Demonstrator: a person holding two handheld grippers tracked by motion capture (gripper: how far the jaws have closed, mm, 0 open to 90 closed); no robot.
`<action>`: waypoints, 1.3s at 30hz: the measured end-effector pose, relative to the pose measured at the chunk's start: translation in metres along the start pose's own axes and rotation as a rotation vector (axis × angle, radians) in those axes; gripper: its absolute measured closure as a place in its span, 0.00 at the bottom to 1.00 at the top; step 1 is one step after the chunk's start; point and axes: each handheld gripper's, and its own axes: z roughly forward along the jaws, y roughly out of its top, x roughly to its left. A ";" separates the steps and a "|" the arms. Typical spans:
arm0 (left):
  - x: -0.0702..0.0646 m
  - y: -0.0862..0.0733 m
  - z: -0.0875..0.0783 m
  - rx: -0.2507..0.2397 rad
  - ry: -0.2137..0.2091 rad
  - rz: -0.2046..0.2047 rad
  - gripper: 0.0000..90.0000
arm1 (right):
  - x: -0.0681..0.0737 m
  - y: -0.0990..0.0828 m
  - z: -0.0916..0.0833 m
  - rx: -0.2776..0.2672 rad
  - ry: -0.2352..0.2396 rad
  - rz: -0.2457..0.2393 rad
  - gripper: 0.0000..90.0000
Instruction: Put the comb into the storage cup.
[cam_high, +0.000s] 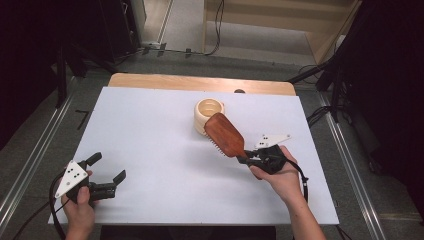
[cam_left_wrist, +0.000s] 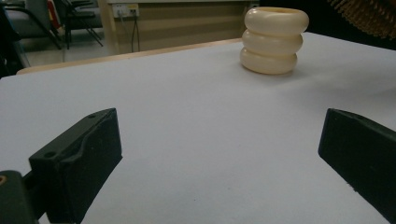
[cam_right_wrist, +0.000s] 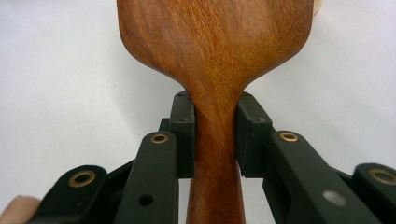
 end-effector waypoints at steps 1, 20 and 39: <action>0.000 0.000 0.000 0.000 0.000 0.000 0.00 | 0.000 0.000 0.000 -0.013 0.004 0.004 0.78; -0.001 0.001 0.000 0.004 0.009 0.008 0.00 | 0.008 0.003 0.000 -0.206 -0.021 0.017 0.78; -0.025 0.025 0.008 -0.003 -0.051 0.053 0.00 | 0.021 0.001 0.003 -0.348 -0.046 -0.024 0.78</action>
